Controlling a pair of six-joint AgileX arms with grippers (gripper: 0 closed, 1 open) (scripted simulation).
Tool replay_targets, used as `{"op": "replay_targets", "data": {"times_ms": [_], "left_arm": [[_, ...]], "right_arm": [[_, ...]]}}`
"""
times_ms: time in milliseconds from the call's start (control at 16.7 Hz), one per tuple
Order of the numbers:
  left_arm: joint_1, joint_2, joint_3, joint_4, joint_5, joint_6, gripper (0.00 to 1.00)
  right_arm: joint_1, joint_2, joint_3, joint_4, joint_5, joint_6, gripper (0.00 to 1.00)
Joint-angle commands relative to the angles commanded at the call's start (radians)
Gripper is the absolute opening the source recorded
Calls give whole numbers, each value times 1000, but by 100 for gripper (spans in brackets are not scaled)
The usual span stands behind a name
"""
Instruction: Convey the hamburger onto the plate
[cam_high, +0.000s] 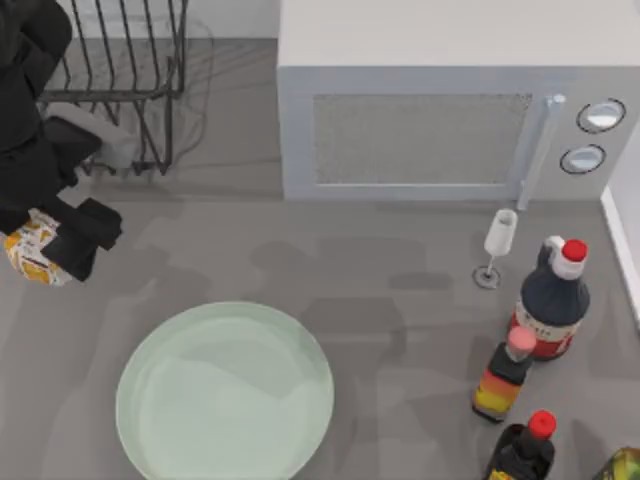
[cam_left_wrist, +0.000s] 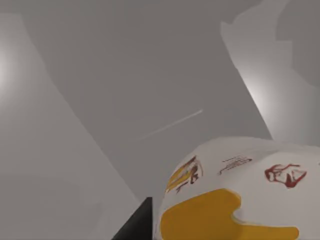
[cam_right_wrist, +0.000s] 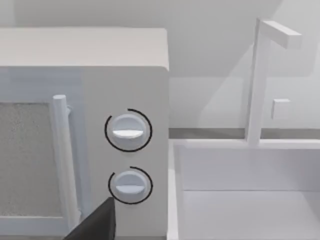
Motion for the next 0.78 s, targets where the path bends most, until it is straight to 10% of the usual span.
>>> {"op": "replay_targets", "data": {"times_ms": [780], "left_arm": [[-486,-14,-101,-46,-18,-1587,0]], "right_arm": [[0,0,0,0,0,0,100]]}}
